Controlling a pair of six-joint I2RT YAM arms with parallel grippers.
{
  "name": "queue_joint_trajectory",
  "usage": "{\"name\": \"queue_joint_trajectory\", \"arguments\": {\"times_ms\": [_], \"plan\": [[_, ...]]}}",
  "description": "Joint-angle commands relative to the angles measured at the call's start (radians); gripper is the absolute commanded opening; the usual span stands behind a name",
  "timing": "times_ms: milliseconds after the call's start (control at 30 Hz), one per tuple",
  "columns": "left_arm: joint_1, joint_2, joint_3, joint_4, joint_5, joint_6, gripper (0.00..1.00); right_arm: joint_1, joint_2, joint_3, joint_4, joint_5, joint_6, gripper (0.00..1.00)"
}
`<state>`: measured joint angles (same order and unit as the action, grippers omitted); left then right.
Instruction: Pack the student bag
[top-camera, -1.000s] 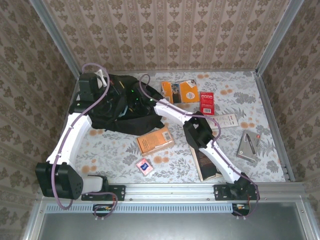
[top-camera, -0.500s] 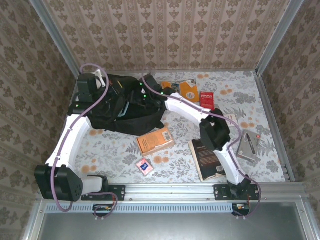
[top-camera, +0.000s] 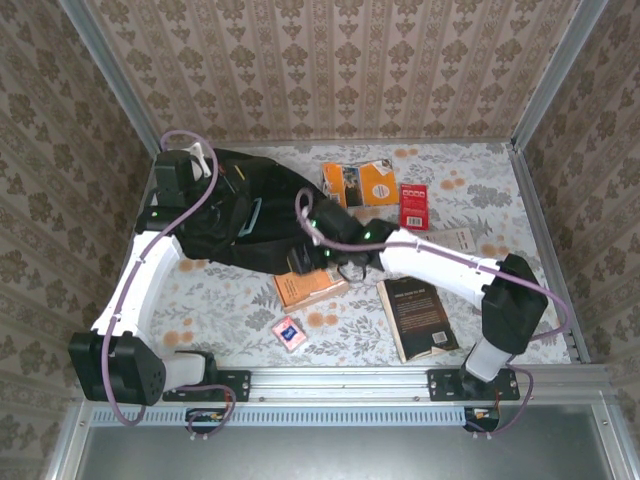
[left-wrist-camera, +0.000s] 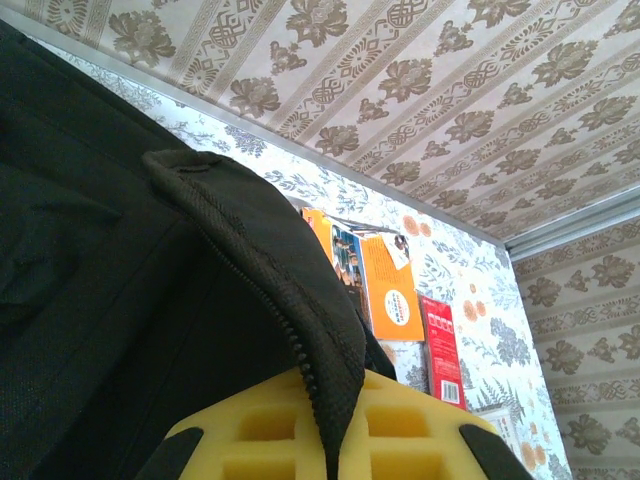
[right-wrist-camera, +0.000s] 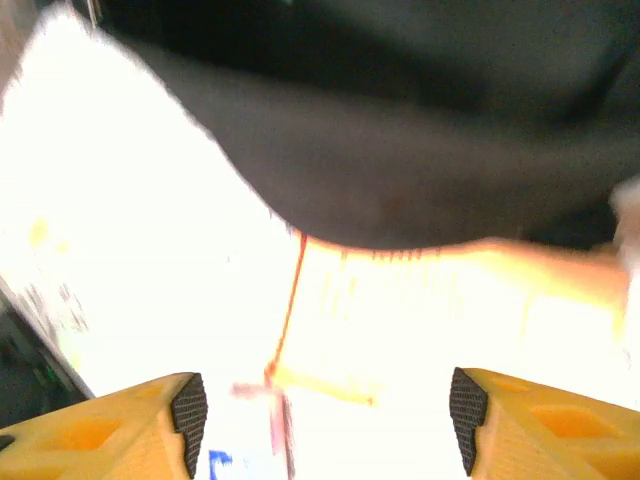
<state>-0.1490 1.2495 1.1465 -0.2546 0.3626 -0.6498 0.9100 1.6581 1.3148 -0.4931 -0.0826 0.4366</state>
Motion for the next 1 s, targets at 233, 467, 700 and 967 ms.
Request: {"name": "queue_joint_trajectory", "arguments": {"times_ms": [233, 467, 700, 967], "plan": [[0.005, -0.013, 0.023, 0.054, 0.003, 0.050, 0.00, 0.268, 0.083, -0.060, -0.128, 0.169, -0.058, 0.90], [0.005, -0.013, 0.031, 0.034, -0.004, 0.071, 0.00, 0.336, 0.240, 0.036, -0.150, 0.152, -0.081, 0.92], [0.006, -0.006, 0.038, 0.031, -0.001, 0.069, 0.00, 0.341, 0.345, 0.097, -0.168, 0.134, -0.101, 0.91], [0.005, -0.010, 0.044, 0.024, 0.000, 0.069, 0.00, 0.350, 0.394, 0.121, -0.188, 0.156, -0.106, 0.84]]}}
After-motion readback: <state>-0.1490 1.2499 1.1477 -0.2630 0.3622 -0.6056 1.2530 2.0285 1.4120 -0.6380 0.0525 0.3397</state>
